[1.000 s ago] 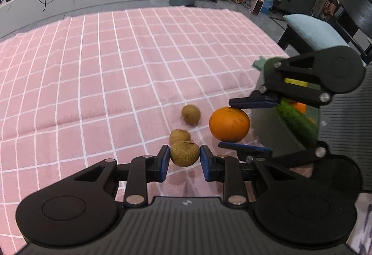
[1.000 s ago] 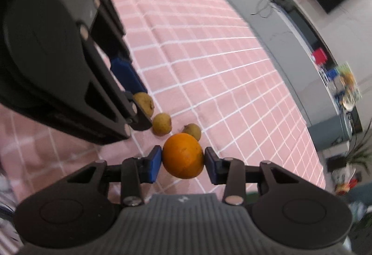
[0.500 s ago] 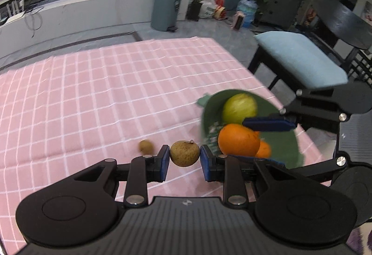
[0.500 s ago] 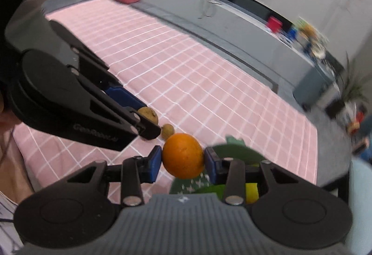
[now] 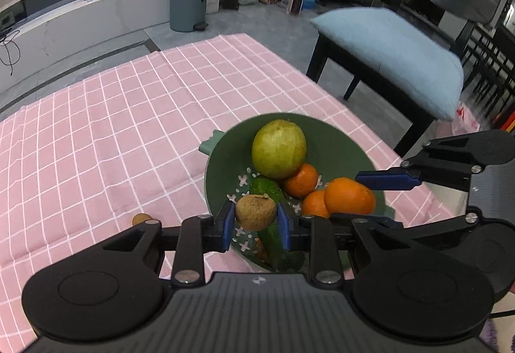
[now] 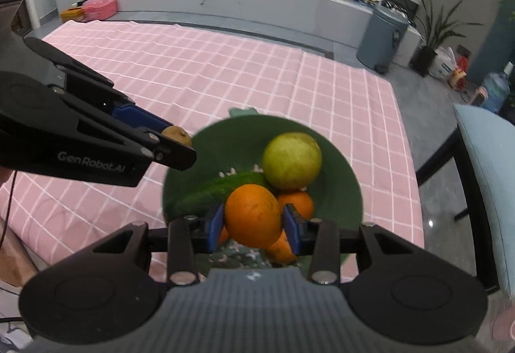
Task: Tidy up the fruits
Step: 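Carry the kiwi and orange over the colander and release both into it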
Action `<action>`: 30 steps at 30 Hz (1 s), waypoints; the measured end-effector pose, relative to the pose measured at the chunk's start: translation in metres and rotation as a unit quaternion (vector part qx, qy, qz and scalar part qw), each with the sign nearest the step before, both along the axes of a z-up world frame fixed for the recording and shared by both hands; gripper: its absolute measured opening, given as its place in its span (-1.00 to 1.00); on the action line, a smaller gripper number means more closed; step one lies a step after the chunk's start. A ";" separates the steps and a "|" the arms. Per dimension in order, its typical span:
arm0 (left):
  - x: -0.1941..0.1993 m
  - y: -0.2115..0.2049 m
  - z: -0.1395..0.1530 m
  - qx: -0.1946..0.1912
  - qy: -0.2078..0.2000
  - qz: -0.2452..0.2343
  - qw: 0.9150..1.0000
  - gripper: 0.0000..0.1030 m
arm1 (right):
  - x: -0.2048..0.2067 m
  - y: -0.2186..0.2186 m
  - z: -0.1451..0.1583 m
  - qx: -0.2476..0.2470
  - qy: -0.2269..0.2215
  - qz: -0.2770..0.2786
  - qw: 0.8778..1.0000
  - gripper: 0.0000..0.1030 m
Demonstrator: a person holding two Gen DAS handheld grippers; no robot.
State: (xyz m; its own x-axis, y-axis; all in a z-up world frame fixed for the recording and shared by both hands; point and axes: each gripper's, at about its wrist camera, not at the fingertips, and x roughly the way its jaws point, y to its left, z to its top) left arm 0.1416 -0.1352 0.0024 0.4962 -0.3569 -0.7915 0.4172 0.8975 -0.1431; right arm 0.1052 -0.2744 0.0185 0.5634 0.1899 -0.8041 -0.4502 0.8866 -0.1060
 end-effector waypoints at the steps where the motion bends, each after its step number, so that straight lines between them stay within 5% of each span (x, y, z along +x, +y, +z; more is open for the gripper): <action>1: 0.002 -0.003 -0.003 0.009 0.001 -0.003 1.000 -0.39 | 0.002 -0.002 -0.003 0.000 0.002 -0.003 1.000 -0.29; 7: 0.011 -0.013 -0.016 0.047 0.004 -0.014 0.999 -0.39 | 0.014 -0.007 -0.021 0.009 0.017 -0.022 1.000 -0.29; 27: 0.029 -0.019 -0.034 0.059 0.022 -0.006 0.998 -0.38 | 0.026 -0.009 -0.045 0.007 0.045 -0.029 0.999 -0.27; 30: 0.030 -0.018 -0.034 0.061 0.023 -0.001 0.998 -0.24 | 0.025 -0.008 -0.046 0.001 0.041 -0.026 0.999 -0.21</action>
